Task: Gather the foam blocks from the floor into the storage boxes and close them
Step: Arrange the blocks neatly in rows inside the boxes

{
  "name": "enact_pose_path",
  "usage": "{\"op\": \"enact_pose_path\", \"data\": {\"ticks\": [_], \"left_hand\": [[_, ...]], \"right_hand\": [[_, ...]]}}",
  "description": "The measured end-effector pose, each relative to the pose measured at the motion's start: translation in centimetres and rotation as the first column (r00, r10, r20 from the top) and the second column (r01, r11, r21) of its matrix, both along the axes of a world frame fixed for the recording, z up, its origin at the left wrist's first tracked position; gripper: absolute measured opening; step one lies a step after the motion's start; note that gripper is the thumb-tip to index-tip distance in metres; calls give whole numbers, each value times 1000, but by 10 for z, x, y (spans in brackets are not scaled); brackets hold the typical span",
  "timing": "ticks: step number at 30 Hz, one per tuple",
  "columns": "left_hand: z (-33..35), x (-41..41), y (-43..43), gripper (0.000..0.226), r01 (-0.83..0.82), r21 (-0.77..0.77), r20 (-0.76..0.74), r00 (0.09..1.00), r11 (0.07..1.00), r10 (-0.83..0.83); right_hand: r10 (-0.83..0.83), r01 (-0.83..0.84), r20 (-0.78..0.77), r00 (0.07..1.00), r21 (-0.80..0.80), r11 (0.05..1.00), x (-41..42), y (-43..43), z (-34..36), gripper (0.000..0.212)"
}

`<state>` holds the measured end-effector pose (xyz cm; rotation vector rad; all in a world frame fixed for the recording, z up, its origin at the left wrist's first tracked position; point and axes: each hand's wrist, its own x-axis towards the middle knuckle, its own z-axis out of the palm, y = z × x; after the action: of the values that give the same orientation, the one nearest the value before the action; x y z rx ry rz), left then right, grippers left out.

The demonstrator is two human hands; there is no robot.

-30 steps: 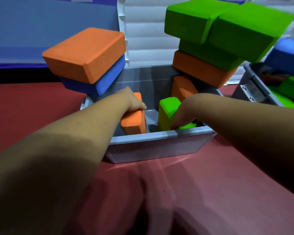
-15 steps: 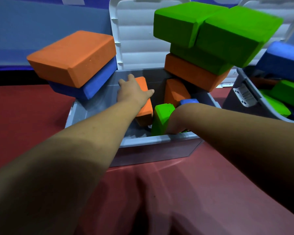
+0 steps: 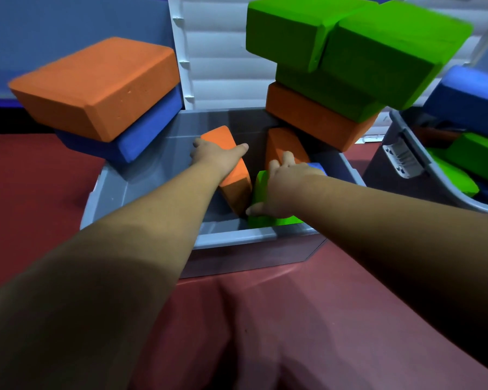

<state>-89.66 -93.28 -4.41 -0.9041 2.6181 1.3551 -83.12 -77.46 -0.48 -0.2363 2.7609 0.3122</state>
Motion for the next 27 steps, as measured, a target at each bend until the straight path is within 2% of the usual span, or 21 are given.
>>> {"op": "enact_pose_path", "data": {"ticks": [2, 4, 5, 7, 10, 14, 19, 22, 24, 25, 27], "left_hand": [[-1, 2, -4, 144, 39, 165, 47, 998, 985, -48], [-2, 4, -5, 139, 7, 312, 81, 996, 950, -34], [-1, 4, -5, 136, -5, 334, 77, 997, 943, -22], [2, 2, -3, 129, -43, 292, 44, 999, 956, 31], [12, 0, 2, 108, -94, 232, -46, 993, 968, 107], [23, -2, 16, 110, -99, 257, -98, 987, 961, 128], [17, -4, 39, 92, 96, 165, -102, 992, 982, -80], [7, -9, 44, 95, 190, 125, -25, 982, 974, -189], [-7, -15, 40, 103, 254, 179, 24, 965, 950, -262], [-13, -19, 38, 106, 275, 243, 43, 955, 930, -293], [-24, -20, 34, 99, 266, 424, 64, 945, 866, -322]], "right_hand": [[80, -80, -5, 997, -96, 992, -5, 8, -6, 115], [134, -132, 5, 991, -160, 978, -7, 16, -8, 106], [142, -141, -9, 990, -205, 969, -8, 19, -7, 100], [155, -162, -47, 987, -277, 947, -9, 21, -3, 88], [175, -186, -64, 983, -334, 924, -11, 22, -1, 83], [136, -145, -53, 989, -440, 886, -10, 26, 3, 79], [100, -131, -88, 991, -498, 857, -7, 31, -1, 68], [74, -98, -67, 995, -513, 852, -5, 37, -2, 56], [96, -112, -58, 994, -495, 862, -4, 40, -4, 58], [102, -121, -65, 993, -489, 864, -3, 42, -5, 60], [110, -133, -75, 991, -486, 864, -2, 43, -6, 61]]}}
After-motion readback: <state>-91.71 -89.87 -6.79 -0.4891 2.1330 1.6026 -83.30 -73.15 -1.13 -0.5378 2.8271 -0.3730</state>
